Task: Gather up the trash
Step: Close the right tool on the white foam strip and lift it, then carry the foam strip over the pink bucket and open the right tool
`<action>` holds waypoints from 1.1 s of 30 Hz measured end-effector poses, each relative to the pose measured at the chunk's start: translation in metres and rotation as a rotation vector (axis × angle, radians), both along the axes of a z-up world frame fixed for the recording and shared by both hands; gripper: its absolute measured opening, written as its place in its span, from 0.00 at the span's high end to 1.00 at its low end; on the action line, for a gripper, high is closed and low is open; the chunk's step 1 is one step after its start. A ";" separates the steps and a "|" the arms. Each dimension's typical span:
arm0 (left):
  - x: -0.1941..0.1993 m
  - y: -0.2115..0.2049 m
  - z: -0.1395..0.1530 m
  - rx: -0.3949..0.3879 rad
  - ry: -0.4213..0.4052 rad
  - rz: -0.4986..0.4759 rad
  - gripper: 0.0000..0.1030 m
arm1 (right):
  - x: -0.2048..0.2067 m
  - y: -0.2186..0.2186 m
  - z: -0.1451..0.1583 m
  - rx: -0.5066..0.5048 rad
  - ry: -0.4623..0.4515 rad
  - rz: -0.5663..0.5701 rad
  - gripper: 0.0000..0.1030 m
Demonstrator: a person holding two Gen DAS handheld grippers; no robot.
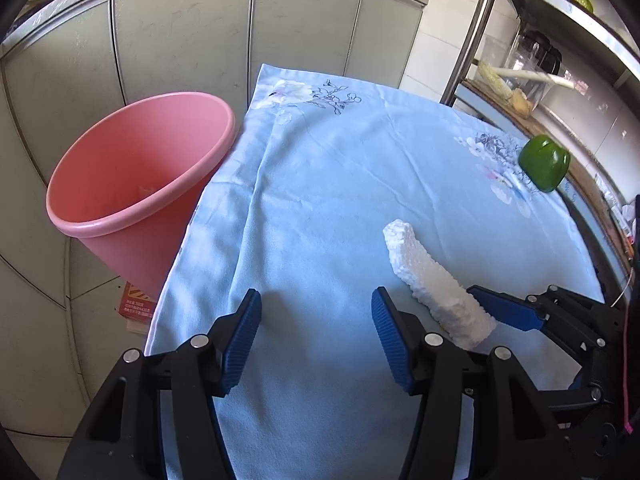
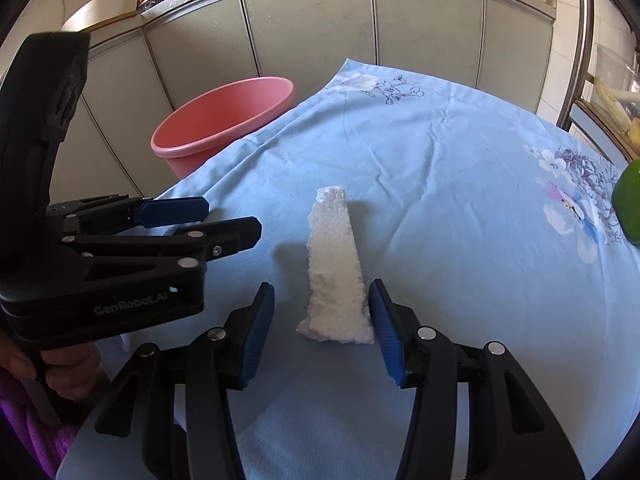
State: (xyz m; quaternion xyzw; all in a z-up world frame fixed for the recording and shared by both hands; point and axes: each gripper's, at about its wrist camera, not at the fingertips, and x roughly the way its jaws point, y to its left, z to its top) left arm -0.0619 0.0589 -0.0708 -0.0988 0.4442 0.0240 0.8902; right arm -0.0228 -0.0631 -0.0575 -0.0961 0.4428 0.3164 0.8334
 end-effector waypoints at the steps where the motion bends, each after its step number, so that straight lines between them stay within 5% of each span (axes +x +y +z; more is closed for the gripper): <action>1: -0.001 0.001 0.001 -0.003 -0.006 0.003 0.45 | 0.001 -0.001 0.000 0.003 0.003 -0.002 0.51; 7: -0.004 -0.003 0.007 0.025 -0.032 -0.003 0.45 | 0.004 -0.005 -0.001 0.014 0.011 -0.025 0.53; 11: -0.008 -0.006 0.013 0.048 -0.061 -0.015 0.45 | 0.006 -0.005 -0.001 -0.015 -0.016 -0.040 0.69; 23: -0.018 -0.005 0.038 0.105 -0.190 -0.042 0.45 | 0.012 -0.002 0.014 0.006 -0.049 -0.040 0.70; 33: -0.029 0.086 0.074 0.076 -0.264 0.180 0.45 | 0.035 0.049 0.055 0.082 -0.107 0.031 0.70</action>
